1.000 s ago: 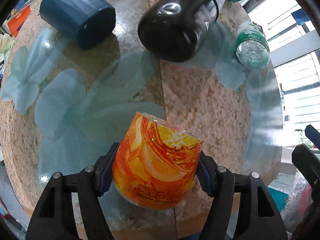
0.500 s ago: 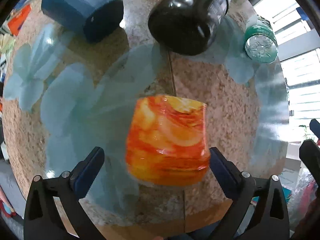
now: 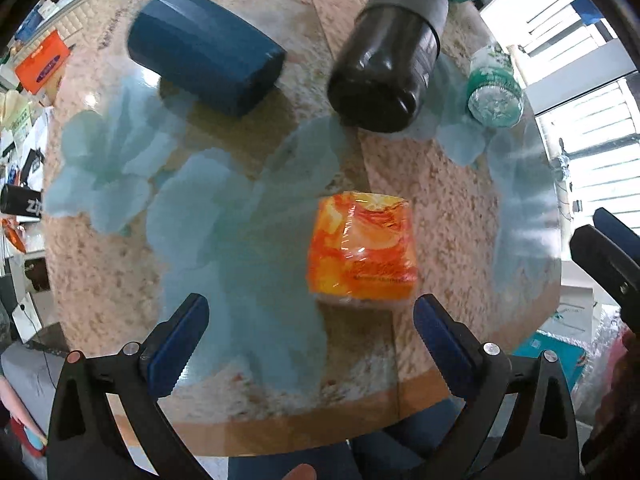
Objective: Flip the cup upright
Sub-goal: 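Move the right gripper to the orange cup and grasp it, then lift the orange cup with the right gripper and rotate it opening up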
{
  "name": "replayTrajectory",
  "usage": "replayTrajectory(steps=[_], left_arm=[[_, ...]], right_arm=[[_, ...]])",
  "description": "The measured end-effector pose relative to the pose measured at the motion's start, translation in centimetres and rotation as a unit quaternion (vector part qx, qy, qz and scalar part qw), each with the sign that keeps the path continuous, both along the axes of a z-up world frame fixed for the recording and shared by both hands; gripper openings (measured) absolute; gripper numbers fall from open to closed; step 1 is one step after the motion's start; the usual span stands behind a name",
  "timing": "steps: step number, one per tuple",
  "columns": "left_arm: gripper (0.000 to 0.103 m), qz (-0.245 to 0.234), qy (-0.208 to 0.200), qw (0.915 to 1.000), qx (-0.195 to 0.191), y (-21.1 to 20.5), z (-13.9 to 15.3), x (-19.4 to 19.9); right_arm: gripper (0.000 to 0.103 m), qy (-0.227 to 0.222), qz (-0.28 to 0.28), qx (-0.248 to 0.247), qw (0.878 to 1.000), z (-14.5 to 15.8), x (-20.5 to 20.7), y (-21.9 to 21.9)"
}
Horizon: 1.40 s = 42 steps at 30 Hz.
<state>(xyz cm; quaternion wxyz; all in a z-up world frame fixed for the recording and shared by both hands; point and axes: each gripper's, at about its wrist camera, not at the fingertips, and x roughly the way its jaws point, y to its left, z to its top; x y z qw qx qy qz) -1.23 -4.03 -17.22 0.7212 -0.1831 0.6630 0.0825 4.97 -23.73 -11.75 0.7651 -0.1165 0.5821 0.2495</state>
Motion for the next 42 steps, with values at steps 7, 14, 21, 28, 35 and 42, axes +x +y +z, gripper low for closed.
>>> replayTrajectory(steps=[7,14,21,28,35,42], left_arm=[[0.103,-0.036,-0.006,0.9992,-0.013,3.5,1.6,-2.4],[0.103,-0.066,-0.009,0.9977,0.004,5.5,1.0,-4.3],[0.103,-0.067,-0.019,0.9975,-0.010,7.9,0.5,-4.9],[0.103,-0.049,-0.030,0.9981,-0.020,11.5,1.0,-5.7],[0.103,-0.036,-0.028,0.9986,-0.025,13.2,-0.9,-6.3],[0.103,-0.054,-0.037,0.9975,-0.026,12.5,-0.5,-5.9]], right_arm=[[0.103,0.048,-0.028,0.020,0.998,-0.9,-1.1,3.2],[0.103,0.119,-0.044,-0.002,0.992,-3.6,-1.3,6.8],[0.103,0.171,-0.060,-0.028,0.983,-6.7,-0.6,9.6],[0.101,0.209,-0.065,-0.069,0.973,-9.6,0.0,11.9],[0.064,0.223,-0.075,-0.102,0.967,-11.0,-0.2,12.4],[0.064,0.212,-0.082,-0.087,0.970,-11.0,-1.0,12.9]])
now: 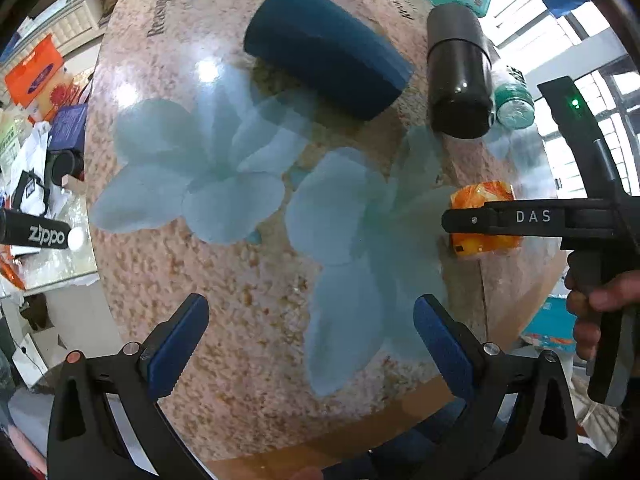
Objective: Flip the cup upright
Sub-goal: 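Lift the orange cup with the right gripper and rotate it opening up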
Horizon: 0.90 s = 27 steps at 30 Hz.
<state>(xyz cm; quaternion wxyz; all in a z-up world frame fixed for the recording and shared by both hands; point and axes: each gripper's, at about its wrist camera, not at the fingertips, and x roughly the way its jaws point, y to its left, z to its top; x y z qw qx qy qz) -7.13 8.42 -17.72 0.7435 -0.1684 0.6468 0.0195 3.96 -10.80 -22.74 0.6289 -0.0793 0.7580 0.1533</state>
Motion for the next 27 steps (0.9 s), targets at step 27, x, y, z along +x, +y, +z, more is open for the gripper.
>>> replayTrajectory(steps=[27], left_arm=[[0.103,-0.074,0.042,0.9958,0.034,-7.4,0.1,2.6]], right_arm=[[0.064,-0.401,0.115,0.150,0.896,3.5,-6.7,-8.0]])
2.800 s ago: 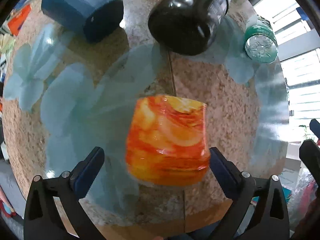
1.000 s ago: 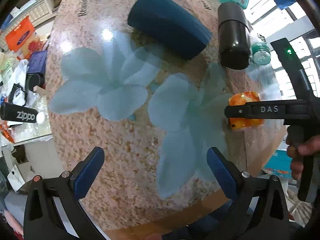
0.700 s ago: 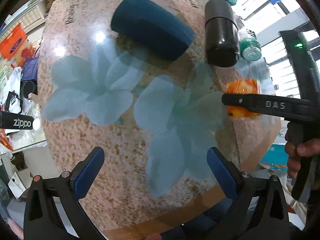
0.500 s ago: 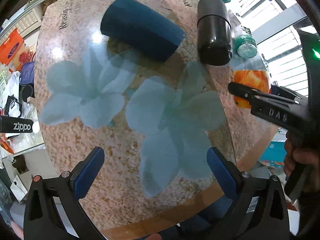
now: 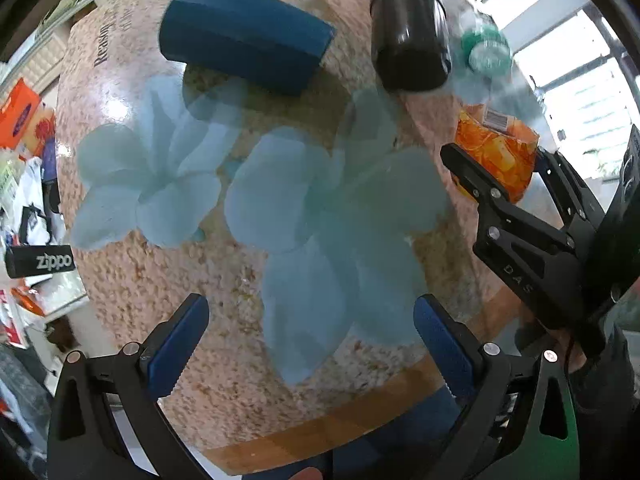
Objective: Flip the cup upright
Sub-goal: 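Lift the orange cup with the right gripper and rotate it opening up, then lower the orange cup upright onto the table and open the right gripper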
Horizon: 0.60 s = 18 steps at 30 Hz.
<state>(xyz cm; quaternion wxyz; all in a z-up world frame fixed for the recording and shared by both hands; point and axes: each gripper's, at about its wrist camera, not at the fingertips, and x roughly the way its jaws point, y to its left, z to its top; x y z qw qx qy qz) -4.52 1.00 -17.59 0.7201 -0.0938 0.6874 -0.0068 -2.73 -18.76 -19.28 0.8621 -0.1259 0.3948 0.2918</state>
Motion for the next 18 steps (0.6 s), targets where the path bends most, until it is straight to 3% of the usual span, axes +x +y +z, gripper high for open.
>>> replayTrajectory(steps=[4,14,18], left_arm=[[0.103,-0.004,0.008,0.9999,-0.008,-1.4,-0.6,-0.2],[0.103,-0.008,0.016,0.9998,0.000,-4.5,-1.6,-0.6],[0.103,-0.005,0.013,0.9999,0.000,-3.9,-1.3,-1.2]], right_arm=[[0.065,-0.006,0.000,0.004,1.000,-1.7,-0.9,-0.4],[0.065,-0.008,-0.011,0.022,1.000,-1.4,-1.3,0.2],[0.065,-0.001,-0.006,0.018,1.000,-1.8,-1.2,0.4]])
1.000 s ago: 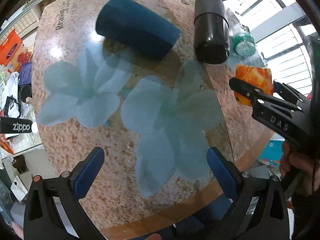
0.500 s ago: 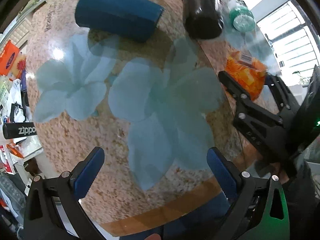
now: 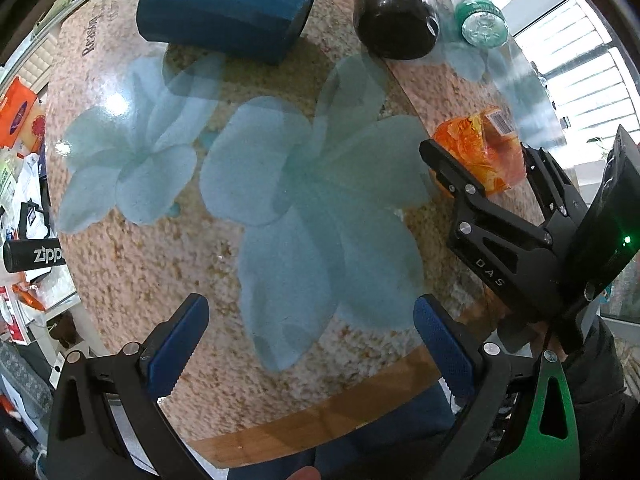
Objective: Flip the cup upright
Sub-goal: 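Lower the orange cup upright onto the table and open the right gripper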
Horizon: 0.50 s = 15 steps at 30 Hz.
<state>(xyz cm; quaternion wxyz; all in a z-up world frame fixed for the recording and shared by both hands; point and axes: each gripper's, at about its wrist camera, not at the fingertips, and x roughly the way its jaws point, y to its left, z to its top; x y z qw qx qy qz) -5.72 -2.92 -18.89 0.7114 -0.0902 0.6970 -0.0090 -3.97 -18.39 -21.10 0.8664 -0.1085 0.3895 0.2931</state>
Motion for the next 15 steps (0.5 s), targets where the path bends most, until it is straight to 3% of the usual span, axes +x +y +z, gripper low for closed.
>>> replayTrajectory(steps=[1,4,7,15], left_arm=[[0.103,0.000,-0.001,1.0000,0.000,0.0,0.0,0.0],[0.103,-0.005,-0.005,1.0000,0.006,0.0,0.4,0.1],[0.103,-0.012,-0.018,0.9997,0.012,0.1,1.2,0.0],[0.103,-0.010,-0.070,0.9974,0.014,0.2,5.3,-0.1]], right_arm=[[0.066,0.001,0.001,0.000,1.000,0.0,0.0,0.0],[0.089,0.029,0.005,-0.013,0.999,-0.7,0.8,0.4],[0.099,0.054,-0.001,0.006,0.999,-0.1,1.3,0.0],[0.103,0.024,0.000,0.035,0.999,7.1,1.8,-0.7]])
